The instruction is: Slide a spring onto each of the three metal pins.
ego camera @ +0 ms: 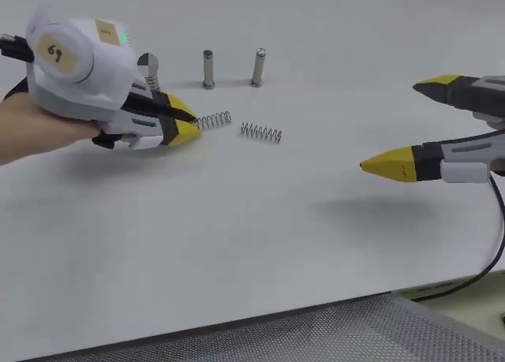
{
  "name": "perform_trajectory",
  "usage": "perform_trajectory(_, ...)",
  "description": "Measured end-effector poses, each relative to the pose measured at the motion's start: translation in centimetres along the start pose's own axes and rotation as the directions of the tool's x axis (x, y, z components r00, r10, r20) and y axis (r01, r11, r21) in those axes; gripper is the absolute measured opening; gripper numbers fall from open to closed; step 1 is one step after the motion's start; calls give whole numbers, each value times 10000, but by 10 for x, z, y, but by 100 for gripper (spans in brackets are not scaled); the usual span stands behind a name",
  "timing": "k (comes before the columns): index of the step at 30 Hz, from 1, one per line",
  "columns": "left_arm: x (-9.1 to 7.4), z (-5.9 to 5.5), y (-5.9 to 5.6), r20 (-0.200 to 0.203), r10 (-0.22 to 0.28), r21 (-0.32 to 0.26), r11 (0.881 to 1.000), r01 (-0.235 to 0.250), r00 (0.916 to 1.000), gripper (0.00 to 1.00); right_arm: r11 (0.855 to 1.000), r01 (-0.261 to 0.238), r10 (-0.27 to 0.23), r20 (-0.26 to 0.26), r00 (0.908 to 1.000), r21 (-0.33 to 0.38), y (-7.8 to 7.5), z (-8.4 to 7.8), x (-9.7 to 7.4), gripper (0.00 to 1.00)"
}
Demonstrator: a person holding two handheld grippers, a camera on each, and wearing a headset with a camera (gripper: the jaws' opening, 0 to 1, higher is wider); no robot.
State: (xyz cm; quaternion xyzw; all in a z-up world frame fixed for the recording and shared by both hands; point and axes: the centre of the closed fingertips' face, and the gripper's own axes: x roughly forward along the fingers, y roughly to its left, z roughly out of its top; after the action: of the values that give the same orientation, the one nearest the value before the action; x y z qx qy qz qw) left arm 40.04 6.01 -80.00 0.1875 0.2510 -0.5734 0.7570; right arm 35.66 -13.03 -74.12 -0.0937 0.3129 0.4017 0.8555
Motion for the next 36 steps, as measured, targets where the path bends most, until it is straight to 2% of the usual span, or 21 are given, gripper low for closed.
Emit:
perform_trajectory(5,-3,0,2,70,100,-13,9999,-100,9999,2,10000,-57,57,-66,10000,-38,1,0,1,92)
perform_trajectory(17,-13,4,-2,296,144,-109,9998,-141,9995,1,9996,-203,201,-74,9998,-206,5,5,3,92)
perform_trajectory(26,-18,3,-3,380,256,-246,9994,-246,9990,1,9991,-335,331,-154,9993,-266,10,6,7,92)
perform_trajectory(36,-27,12,-12,625,230,-192,9996,-218,9978,1,9974,-537,530,-146,9985,-485,15,13,11,92)
